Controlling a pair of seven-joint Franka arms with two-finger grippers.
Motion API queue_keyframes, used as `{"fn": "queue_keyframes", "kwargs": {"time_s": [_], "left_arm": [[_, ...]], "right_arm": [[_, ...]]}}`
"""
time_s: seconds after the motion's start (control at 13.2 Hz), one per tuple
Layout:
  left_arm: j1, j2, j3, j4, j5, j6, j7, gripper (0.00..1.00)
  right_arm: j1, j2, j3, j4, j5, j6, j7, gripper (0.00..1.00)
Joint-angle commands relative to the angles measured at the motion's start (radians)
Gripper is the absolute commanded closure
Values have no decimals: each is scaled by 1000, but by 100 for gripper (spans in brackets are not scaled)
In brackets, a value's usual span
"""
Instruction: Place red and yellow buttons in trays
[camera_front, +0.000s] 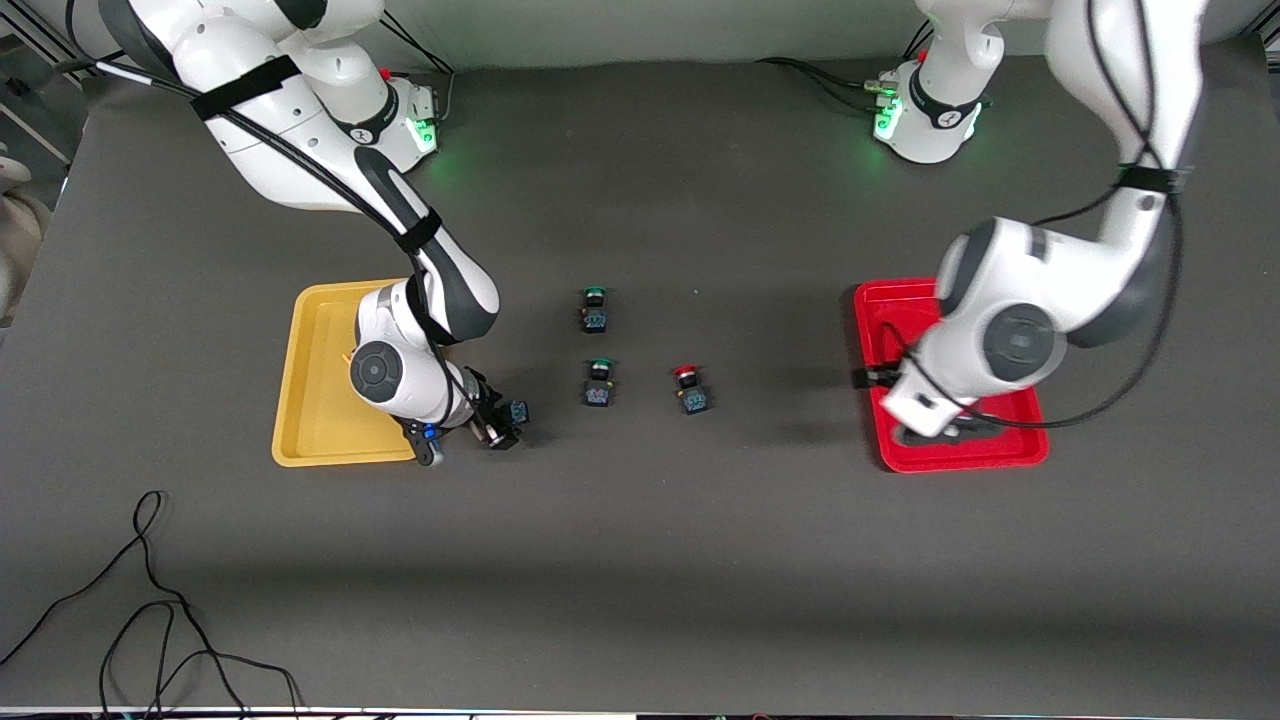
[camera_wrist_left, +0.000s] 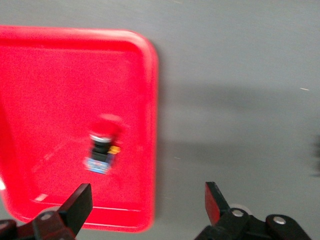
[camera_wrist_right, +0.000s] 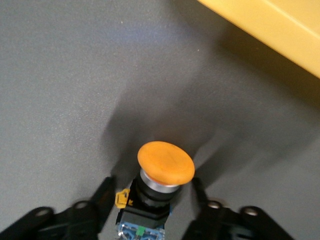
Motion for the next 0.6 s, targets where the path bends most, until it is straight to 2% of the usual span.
{"fn": "queue_keyframes", "kwargs": {"time_s": [0.0, 0.15, 0.3, 0.53], "left_arm": [[-89, 55, 14, 105, -72, 8, -59, 0], [-158, 127, 14, 202, -88, 17, -60, 0], [-219, 193, 14, 263, -87, 72, -103, 0], [-329, 266, 21, 271, -18, 199, -275, 0]], "right_arm": [[3, -35, 0, -6, 18, -10, 7, 82], [-9, -122, -5, -3, 2, -111, -5, 84], [-63, -254, -27, 0, -12, -311, -136, 84], [-86, -320, -148, -27, -14, -406, -388, 84]]}}
